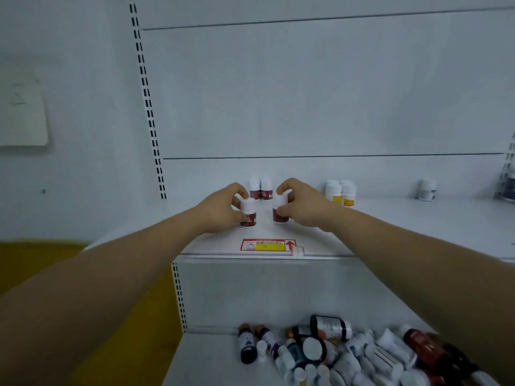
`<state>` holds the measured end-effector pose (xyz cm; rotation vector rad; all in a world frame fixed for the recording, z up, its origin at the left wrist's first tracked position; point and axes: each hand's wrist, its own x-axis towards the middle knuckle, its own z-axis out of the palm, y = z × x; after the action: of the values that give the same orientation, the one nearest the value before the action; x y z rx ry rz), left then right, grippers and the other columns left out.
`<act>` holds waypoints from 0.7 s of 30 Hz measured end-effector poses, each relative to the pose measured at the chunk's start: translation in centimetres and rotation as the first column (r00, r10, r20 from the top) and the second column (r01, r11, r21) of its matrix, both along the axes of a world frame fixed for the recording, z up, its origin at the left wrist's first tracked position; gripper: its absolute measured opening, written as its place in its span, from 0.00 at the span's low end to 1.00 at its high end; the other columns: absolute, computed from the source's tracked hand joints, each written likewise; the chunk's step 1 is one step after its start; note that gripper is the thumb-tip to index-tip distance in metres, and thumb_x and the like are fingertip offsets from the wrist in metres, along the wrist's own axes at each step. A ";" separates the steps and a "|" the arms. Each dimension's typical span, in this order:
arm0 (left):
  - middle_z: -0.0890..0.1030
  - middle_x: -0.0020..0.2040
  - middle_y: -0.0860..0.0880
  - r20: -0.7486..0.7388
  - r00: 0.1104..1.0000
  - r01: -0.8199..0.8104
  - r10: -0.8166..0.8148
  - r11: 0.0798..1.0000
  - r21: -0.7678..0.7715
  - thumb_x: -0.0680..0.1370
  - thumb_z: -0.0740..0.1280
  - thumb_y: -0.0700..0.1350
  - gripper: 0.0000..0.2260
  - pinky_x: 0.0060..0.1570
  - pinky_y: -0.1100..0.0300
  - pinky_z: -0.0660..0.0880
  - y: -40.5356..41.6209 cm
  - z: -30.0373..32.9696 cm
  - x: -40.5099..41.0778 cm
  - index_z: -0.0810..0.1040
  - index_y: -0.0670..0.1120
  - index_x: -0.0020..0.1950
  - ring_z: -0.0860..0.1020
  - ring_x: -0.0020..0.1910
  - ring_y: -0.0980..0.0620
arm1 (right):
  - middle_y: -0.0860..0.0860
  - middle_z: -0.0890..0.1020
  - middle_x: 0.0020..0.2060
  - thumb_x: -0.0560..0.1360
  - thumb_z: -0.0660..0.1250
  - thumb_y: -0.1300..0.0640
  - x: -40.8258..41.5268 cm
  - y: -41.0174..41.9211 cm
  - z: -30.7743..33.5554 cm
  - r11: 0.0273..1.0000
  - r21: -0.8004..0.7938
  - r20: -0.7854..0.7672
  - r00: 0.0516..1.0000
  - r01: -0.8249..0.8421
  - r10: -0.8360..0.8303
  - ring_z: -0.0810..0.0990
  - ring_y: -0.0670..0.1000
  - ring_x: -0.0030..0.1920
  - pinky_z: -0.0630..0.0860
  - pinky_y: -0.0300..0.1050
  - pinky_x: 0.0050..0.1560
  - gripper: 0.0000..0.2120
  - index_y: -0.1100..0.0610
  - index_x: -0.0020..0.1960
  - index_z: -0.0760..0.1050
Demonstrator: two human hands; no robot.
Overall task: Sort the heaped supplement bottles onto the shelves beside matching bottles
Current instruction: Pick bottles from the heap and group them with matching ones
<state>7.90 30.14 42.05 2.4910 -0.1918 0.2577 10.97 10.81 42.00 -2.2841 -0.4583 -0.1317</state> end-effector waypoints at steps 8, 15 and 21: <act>0.77 0.52 0.48 0.052 0.998 0.029 -0.035 0.994 0.108 0.77 0.67 0.42 0.15 0.43 0.60 0.72 0.4 -0.4 5.9 0.67 0.48 0.61 0.77 0.46 0.48 | 0.52 0.76 0.50 0.74 0.70 0.56 5.2 2.1 -0.2 0.982 -0.179 0.084 0.995 0.061 -0.046 0.74 0.52 0.49 0.70 0.43 0.49 0.19 0.53 0.62 0.69; 0.80 0.50 0.44 0.063 0.998 -0.034 0.025 0.988 0.152 0.78 0.64 0.42 0.13 0.47 0.54 0.73 0.2 -0.6 9.1 0.67 0.47 0.61 0.78 0.47 0.45 | 0.54 0.77 0.47 0.73 0.69 0.56 9.6 2.4 -0.6 0.976 -0.217 0.103 0.995 0.026 -0.003 0.74 0.54 0.46 0.67 0.43 0.45 0.19 0.56 0.61 0.67; 0.80 0.52 0.44 0.042 0.996 -0.084 0.078 0.983 0.166 0.78 0.64 0.46 0.18 0.50 0.53 0.72 -0.4 -0.7 10.5 0.65 0.47 0.66 0.77 0.49 0.44 | 0.56 0.76 0.50 0.74 0.69 0.55 11.4 2.6 -0.9 0.967 -0.255 0.139 0.988 -0.024 0.061 0.72 0.54 0.46 0.66 0.43 0.45 0.21 0.57 0.62 0.65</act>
<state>18.38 29.72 41.38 2.6662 -0.1319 0.3322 22.36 13.39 41.12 -2.5227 -0.6307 -0.2322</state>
